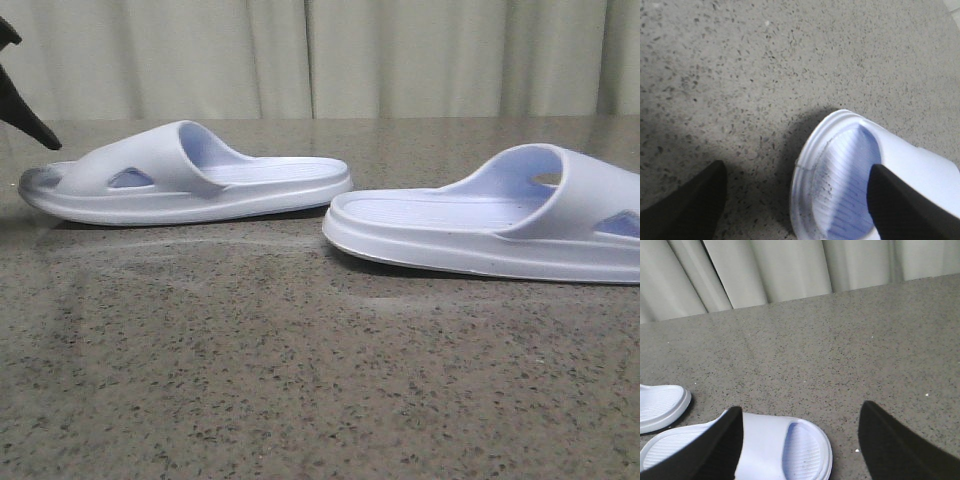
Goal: Insert blue slippers together front up
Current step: 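Close the left gripper on the slipper heel and lift it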
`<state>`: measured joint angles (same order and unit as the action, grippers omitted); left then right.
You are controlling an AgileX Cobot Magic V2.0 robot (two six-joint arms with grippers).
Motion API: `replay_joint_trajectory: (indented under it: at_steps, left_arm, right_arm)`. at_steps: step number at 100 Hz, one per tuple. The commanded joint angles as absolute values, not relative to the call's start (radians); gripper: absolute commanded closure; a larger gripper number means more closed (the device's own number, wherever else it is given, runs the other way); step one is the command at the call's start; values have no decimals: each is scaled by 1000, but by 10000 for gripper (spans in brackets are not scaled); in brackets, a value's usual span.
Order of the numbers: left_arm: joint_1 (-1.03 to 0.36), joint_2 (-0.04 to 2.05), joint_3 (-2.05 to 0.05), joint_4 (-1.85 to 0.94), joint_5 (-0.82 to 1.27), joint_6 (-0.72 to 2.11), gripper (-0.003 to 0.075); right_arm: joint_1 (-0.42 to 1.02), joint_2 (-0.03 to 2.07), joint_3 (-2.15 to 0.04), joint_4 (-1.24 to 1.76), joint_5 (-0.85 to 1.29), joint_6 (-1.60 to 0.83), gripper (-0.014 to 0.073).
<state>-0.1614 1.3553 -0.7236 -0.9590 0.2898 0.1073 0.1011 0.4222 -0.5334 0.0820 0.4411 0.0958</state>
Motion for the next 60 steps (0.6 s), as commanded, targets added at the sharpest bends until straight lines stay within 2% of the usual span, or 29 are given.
replay_joint_trajectory:
  at_steps: [1,53,60]
  left_arm:
    - [-173,1350,-769,-983,288,108,212]
    - [-216,1441,-797,-1065,332,108,213]
    - [-216,1441,-797,-1074,344,108,231]
  right_arm:
    - [98,437,-569,85,354,99,169]
    - [98,437,-569,85,351,99,169]
    - [98,437,-569,85,351,99,169]
